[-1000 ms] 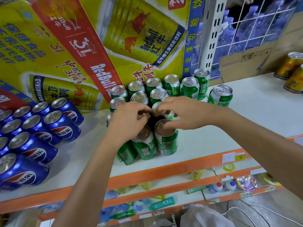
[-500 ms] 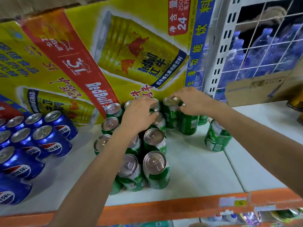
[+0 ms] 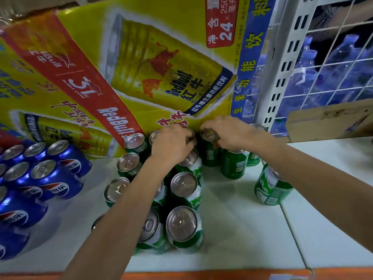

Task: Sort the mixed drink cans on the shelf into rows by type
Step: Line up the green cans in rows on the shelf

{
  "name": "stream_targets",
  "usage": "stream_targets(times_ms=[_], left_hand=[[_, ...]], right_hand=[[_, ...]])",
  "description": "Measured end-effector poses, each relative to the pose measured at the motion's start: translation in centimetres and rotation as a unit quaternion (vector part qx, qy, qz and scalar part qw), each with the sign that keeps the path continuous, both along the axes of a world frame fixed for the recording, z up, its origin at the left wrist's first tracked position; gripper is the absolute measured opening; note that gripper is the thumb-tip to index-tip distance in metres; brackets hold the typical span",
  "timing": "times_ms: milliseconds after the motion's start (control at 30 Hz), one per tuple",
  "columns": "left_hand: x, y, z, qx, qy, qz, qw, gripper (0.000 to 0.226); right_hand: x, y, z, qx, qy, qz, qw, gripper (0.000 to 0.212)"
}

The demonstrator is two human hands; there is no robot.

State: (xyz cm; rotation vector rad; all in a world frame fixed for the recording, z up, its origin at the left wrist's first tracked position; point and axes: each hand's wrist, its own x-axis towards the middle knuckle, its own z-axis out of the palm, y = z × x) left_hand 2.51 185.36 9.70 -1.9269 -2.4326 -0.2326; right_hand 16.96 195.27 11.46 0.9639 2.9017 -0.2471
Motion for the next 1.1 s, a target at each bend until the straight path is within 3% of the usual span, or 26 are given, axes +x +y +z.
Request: stream_targets(times_ms=[367, 600, 767, 900, 1100], left_hand=[[0.3, -0.2, -0.3, 0.004, 0.005, 0.007, 1.0, 0.029], [0.5, -1.0, 0.4, -0.012, -0.031, -0.01, 0.999, 0.03], [1.5, -2.6, 1.1, 0.0, -0.022, 0.004, 1.0, 0.034], [2.0, -2.8, 1.0, 0.002, -0.03, 0.014, 0.999, 0.04], [2.5, -3.9, 1.2, -0.019, -0.014, -0.008, 1.0, 0.03]], right_hand=[[-0.1, -1.7, -0.4, 0.062, 0.018, -0.017, 0.998, 0.054], [1.8, -1.6, 0.8, 0.039, 0.03, -0.028, 0.998, 0.047], [4.0, -2.6, 1.8, 0.069, -0.067, -0.014, 0.995, 0.036], [4.7, -2.7, 1.5, 0.052, -0.057, 0.009, 0.997, 0.045], [4.8, -2.7, 1.1, 0.009, -0.022, 0.024, 0.999, 0.057]])
